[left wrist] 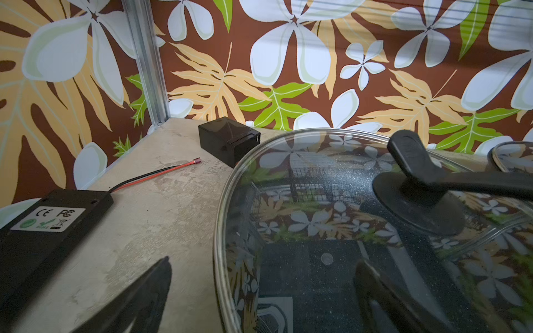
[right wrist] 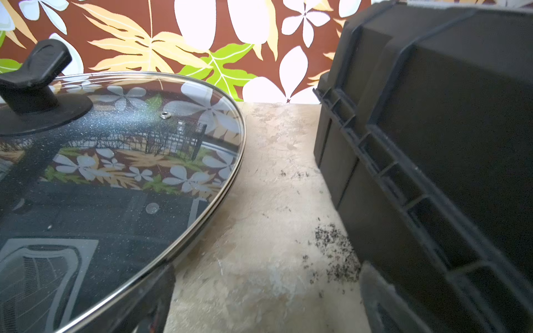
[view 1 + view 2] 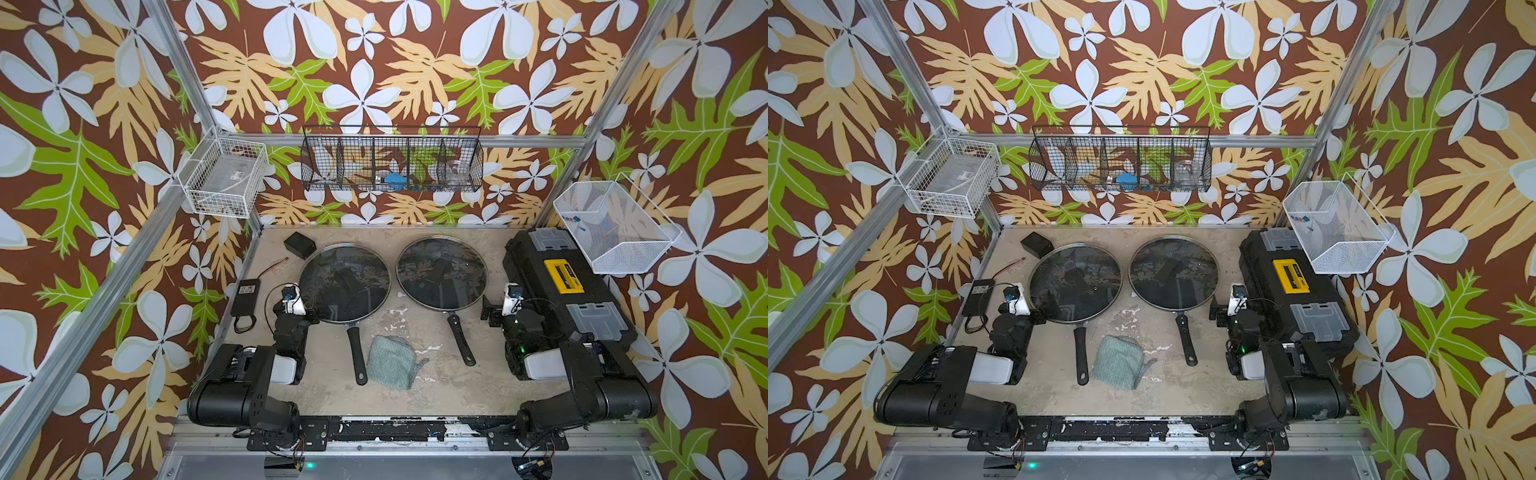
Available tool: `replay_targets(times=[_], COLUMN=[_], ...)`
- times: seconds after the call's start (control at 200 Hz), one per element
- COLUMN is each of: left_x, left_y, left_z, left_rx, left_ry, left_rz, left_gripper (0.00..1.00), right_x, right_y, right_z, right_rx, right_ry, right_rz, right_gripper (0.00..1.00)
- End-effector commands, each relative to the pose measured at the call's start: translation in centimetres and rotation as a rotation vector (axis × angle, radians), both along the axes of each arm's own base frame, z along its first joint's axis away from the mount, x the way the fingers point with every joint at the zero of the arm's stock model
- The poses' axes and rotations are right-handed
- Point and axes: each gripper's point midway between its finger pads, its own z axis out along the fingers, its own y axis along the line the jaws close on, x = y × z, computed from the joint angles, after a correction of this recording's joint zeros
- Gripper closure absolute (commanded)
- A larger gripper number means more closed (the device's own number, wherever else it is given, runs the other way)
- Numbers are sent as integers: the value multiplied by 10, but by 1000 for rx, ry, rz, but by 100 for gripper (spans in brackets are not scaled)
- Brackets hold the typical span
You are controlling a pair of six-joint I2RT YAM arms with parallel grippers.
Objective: Wipe the pot lid with a cloth
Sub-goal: Pick up the cleaning item at the center of the board.
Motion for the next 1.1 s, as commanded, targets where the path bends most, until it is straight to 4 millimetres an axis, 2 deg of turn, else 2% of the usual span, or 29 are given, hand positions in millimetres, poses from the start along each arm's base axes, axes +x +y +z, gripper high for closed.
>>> replay_targets(times=[0.0,0.616,0.696,0.791,0.976,1.031,1.091], left_x=[2,2,1,-6,-25,-29,-33], left_y=[-2,-1,0,3,7,5,1], left_z=[10,10,11,22,42,50,59], left_rx=[13,14,10,11,17,18,2], left_ry=[-38,-37,-42,-71,-115,-126,-146], left_rz=[-14,-12,-3,21,90,107,121], left_gripper=[0,0,0,0,0,0,0], right_x=[6,7,3,-8,-26,-28,-27], right_y=[2,3,-3,-18,-33,-33,-24], right_z=[23,23,25,38,63,71,82], right_rx=[-12,-11,-6,12,32,55,68], right_ry=[-91,-91,-104,-158,-204,-203,-203], right_rz=[12,21,-19,-108,-203,-210,-175], right_gripper=[0,0,0,0,0,0,0])
